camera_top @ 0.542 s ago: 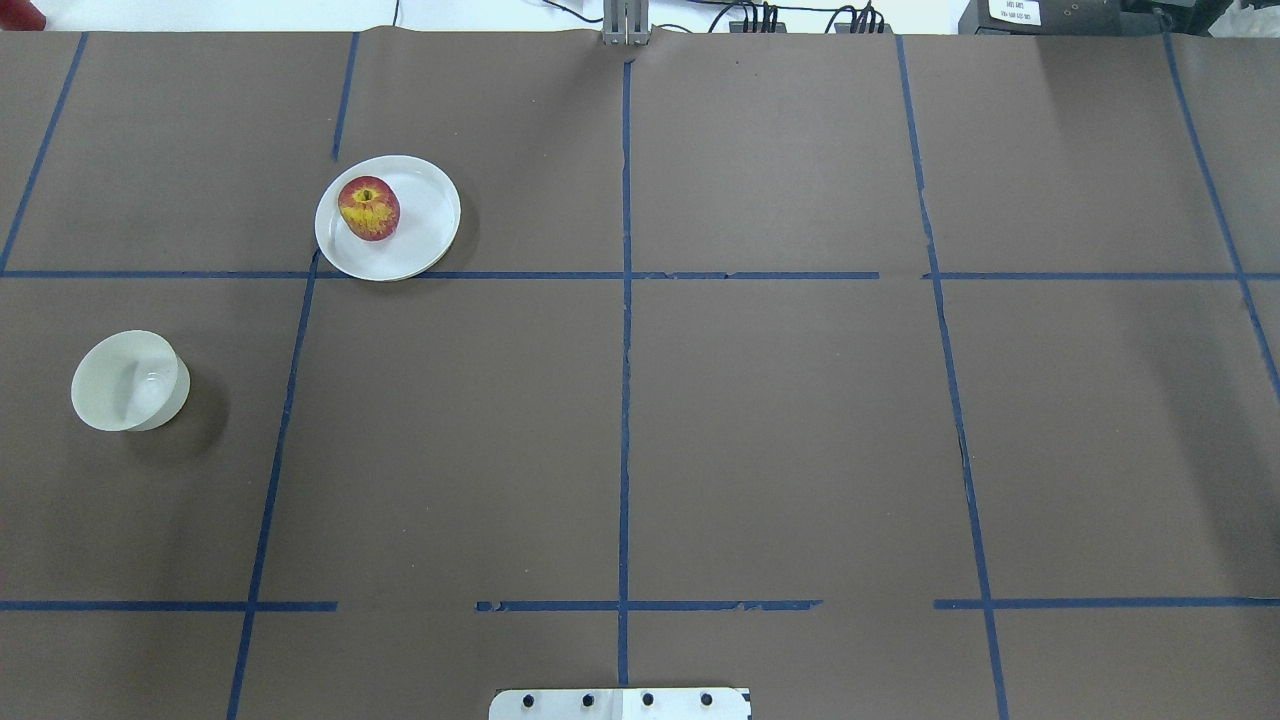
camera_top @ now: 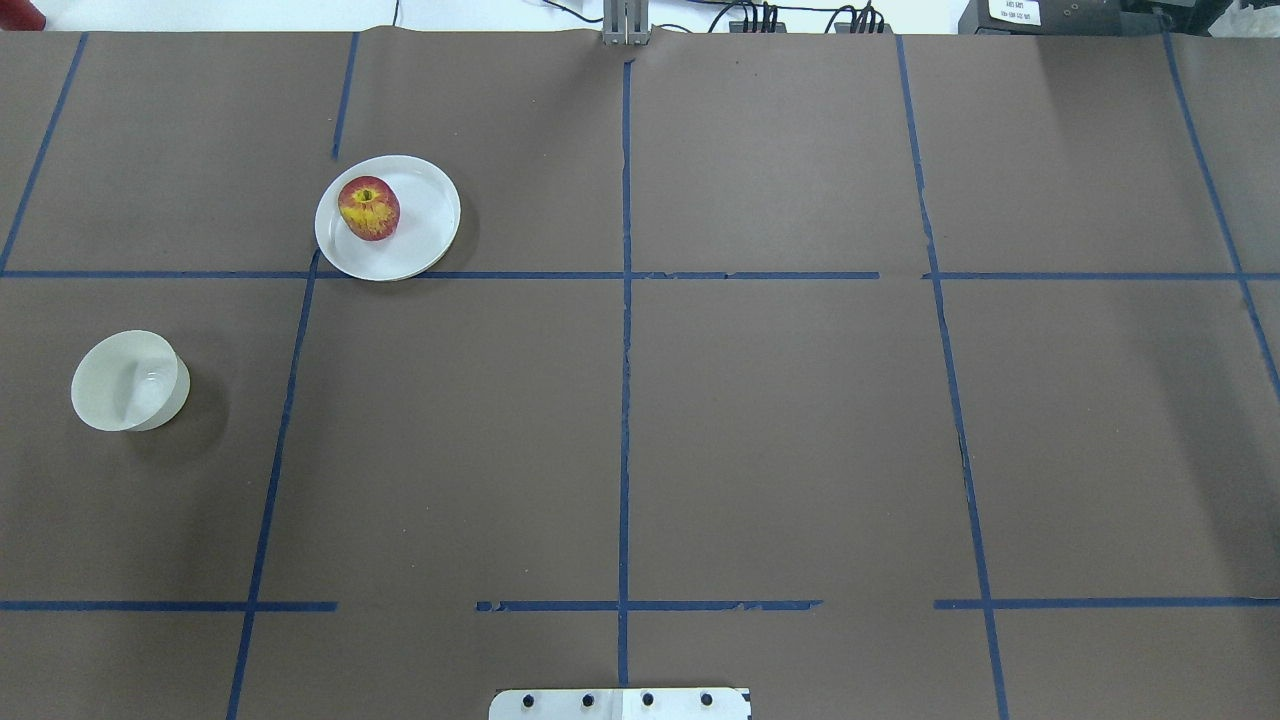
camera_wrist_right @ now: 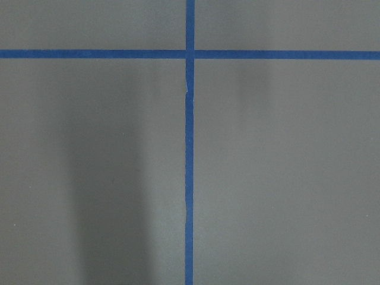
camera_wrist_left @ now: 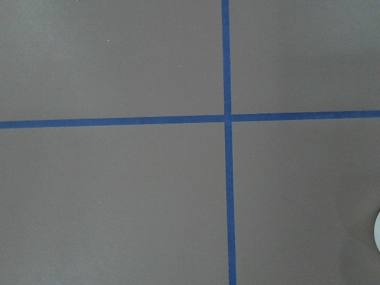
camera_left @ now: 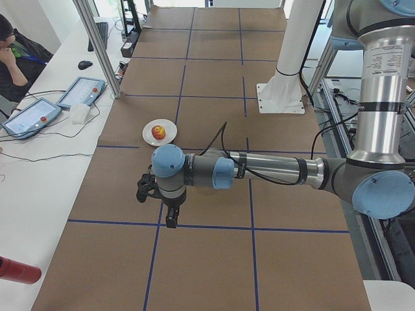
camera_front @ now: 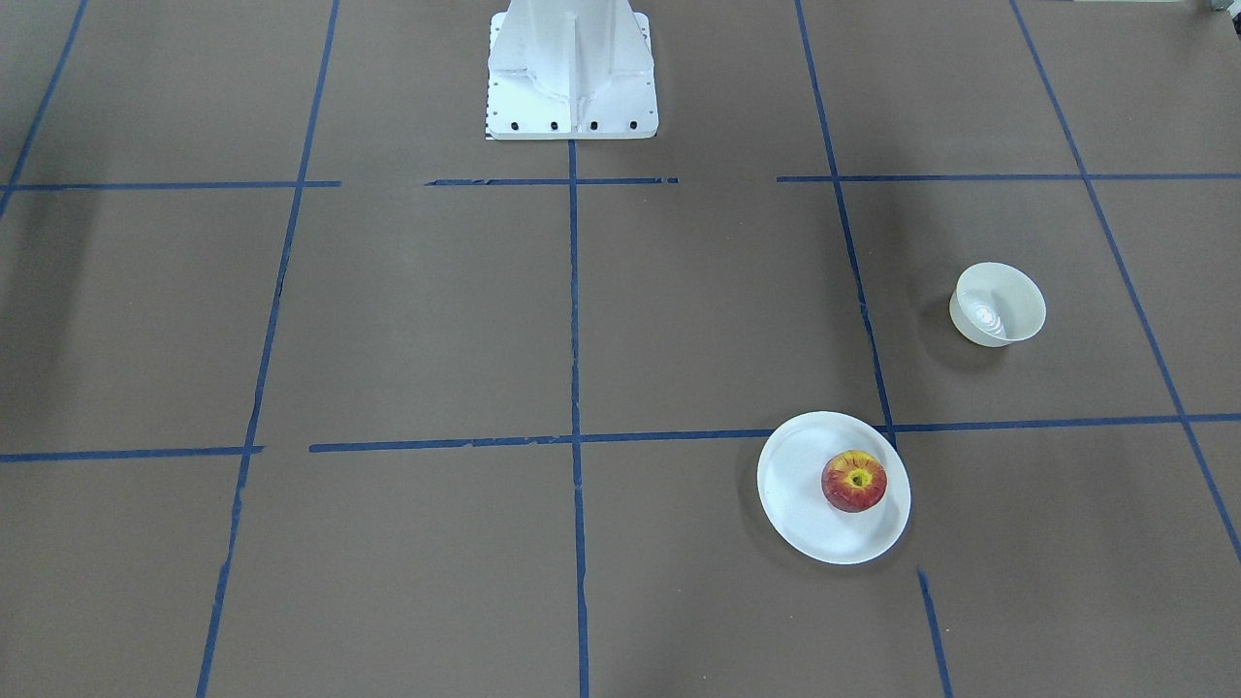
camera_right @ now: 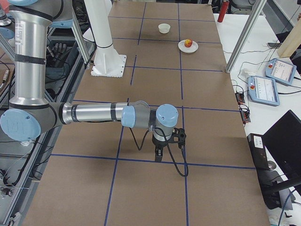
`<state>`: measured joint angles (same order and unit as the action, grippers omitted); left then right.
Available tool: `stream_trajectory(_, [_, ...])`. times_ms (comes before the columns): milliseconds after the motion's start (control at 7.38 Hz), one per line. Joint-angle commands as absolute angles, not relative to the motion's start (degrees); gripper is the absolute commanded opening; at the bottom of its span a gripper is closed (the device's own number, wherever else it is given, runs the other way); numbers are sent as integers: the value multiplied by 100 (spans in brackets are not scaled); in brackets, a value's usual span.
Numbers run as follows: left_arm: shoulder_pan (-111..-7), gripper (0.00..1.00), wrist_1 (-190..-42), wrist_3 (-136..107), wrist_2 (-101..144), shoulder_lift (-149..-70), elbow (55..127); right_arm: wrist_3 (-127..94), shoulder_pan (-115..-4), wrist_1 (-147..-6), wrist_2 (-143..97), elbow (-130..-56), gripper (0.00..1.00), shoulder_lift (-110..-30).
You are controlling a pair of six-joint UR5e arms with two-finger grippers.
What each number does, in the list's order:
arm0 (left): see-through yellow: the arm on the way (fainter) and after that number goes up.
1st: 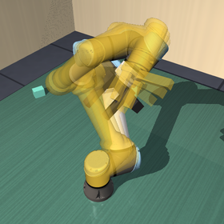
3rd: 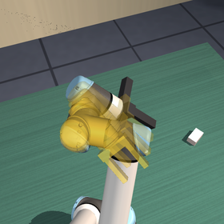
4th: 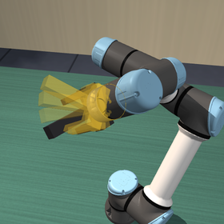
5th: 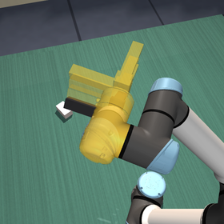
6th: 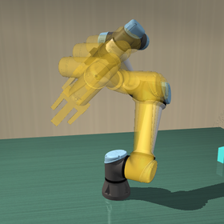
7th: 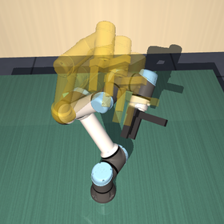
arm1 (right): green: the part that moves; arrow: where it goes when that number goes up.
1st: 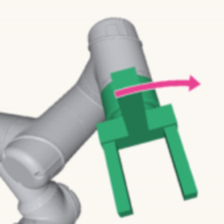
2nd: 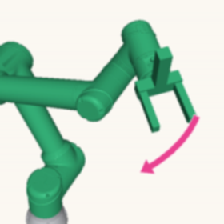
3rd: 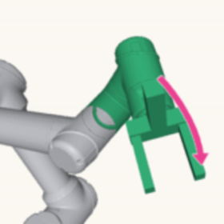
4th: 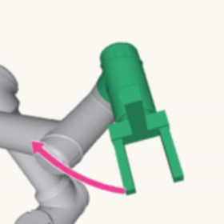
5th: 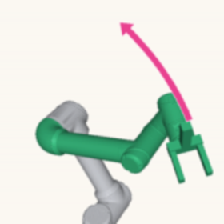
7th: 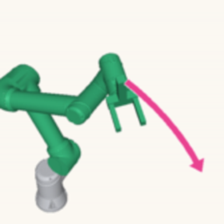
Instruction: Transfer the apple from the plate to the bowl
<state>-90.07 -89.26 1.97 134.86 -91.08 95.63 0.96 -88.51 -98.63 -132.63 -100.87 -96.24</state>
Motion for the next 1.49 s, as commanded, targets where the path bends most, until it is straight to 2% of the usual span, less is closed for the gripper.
stream_trajectory(0, [-8380,100,-8912,115,13465,-9543,9738,97,-8851,-9861,-13263,-10090,100,-9624])
stream_trajectory(271, [-7195,100,-8860,-1625,13273,-10113,10159,97,-8851,-9861,-13263,-10090,100,-9624])
stream_trajectory(542, [-6481,100,-8369,-2972,13210,-11131,10056,97,-8851,-9861,-13263,-10090,100,-9624])
stream_trajectory(677, [-6112,100,-8393,-3649,13201,-11388,9863,97,-8859,-9861,-13263,-10090,100,-9624])
stream_trajectory(1083, [-5775,100,-8594,-4157,13088,-12539,8398,97,-8851,-9861,-13263,-10090,100,-9624])
stream_trajectory(1354, [-5652,100,-10117,-4804,12990,-12813,7223,97,-8851,-9861,-13263,-10090,100,-9624])
